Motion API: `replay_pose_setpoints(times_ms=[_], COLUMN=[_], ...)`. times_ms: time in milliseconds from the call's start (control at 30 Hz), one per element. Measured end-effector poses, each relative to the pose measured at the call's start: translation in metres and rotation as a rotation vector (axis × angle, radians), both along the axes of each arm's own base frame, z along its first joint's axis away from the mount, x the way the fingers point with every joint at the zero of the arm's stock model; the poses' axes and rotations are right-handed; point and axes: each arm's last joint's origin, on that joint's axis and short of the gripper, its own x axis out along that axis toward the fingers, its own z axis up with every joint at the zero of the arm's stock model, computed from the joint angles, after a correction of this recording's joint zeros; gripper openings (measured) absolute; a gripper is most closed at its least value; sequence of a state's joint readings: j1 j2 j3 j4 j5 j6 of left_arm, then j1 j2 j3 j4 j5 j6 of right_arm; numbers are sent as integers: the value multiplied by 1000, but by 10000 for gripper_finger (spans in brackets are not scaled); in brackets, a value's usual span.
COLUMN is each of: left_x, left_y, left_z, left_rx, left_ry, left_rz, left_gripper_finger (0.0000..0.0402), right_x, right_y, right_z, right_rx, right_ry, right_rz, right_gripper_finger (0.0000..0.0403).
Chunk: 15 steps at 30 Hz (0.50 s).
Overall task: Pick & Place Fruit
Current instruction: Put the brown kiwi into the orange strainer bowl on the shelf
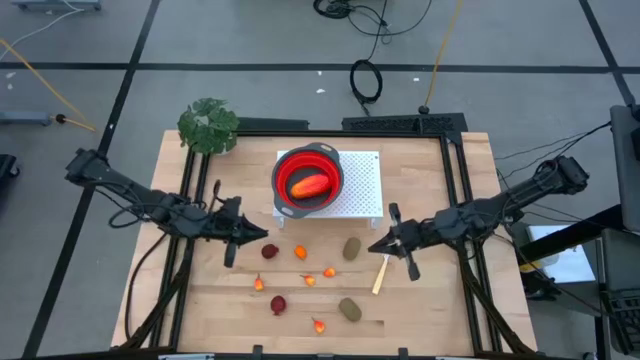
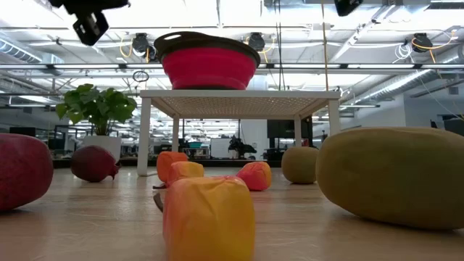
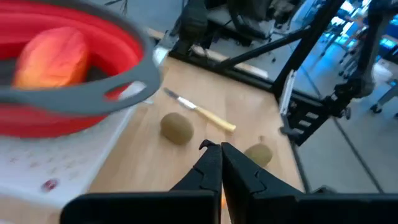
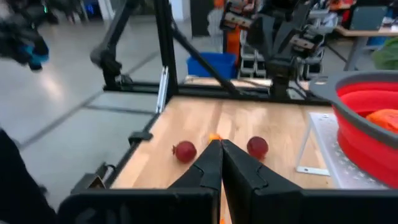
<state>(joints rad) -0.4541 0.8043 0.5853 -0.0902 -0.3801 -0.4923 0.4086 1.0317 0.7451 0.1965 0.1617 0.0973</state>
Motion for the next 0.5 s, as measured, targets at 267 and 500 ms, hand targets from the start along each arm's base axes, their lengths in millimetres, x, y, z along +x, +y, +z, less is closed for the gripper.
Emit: replay_pose_setpoints(times_ms=[267, 500], left_x=[-23, -32], left_y=[11, 16], left_z=[-13, -20], left_rx=[-7, 3], left_ry=[-40, -65], left_rz=[11, 6], left_gripper_finger=[7, 9], right_x=[33, 57], right_y=[14, 26], right_z=[19, 25], right_rx=[-106, -229], right_ry=[217, 431], right_rz=[6, 25], right_gripper_finger=[0, 0])
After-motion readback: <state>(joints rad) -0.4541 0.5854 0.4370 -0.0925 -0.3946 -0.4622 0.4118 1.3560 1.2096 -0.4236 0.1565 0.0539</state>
